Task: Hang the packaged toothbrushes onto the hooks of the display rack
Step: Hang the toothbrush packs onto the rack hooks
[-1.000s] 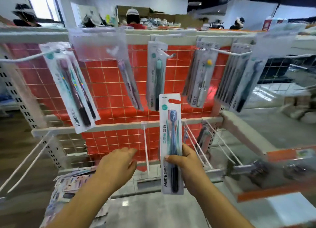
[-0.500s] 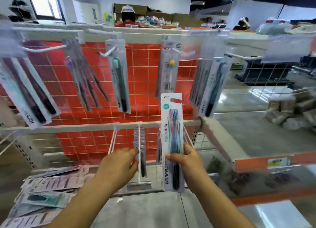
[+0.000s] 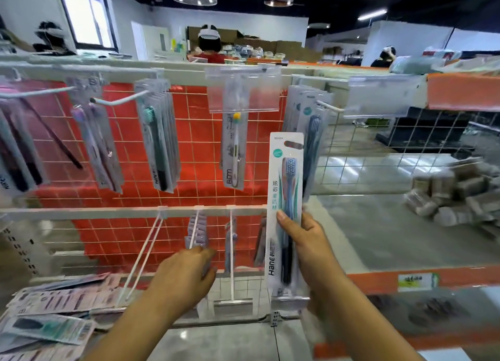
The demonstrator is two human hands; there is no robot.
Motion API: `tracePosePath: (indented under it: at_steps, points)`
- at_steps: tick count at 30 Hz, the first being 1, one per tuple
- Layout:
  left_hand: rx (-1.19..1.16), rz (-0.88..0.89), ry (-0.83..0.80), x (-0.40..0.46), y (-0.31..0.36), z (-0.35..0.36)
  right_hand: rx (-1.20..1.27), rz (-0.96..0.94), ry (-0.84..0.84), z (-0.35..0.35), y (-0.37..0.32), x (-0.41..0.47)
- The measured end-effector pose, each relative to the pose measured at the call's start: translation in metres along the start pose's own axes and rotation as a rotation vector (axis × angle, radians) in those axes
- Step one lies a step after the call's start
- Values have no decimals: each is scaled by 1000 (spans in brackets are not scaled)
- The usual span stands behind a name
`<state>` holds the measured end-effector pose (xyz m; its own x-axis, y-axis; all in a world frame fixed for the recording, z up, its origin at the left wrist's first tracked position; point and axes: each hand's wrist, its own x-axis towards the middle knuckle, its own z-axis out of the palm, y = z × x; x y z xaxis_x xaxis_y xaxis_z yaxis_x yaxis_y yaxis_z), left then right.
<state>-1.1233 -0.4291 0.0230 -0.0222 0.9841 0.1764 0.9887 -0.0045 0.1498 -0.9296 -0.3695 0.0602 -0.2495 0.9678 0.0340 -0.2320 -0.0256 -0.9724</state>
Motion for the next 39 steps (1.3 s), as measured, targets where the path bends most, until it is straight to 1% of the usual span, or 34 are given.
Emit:
tracePosePath:
  at_steps: [3, 5, 8, 14, 17, 21, 25, 28, 35, 39]
  points:
    - [-21, -5, 5, 2, 4, -3, -6, -94, -1, -7, -20, 6]
    - [-15, -5, -4, 2, 6, -4, 41, -139, 7, -13, -30, 9]
    - [-18, -11, -21, 2, 11, -4, 99, -164, 22, -21, -34, 9]
    - [6, -27, -34, 1, 14, -2, 104, -215, 8, -28, -34, 12]
    - [7, -34, -41, -1, 15, -2, 148, -233, 10, -30, -37, 17]
    - [0, -40, -51, -2, 17, 0, 181, -246, 100, -35, -30, 23]
    - [5, -46, -71, -2, 18, 2, 105, -266, 193, -36, -21, 32]
    - [0, -55, -68, -2, 17, 3, 18, -241, 256, -34, -21, 54]
    - [-33, -90, -58, -12, 10, -2, -138, -201, 240, -26, -33, 93]
    - [-21, -104, -67, -20, 7, -4, -422, -204, 280, -29, -23, 89]
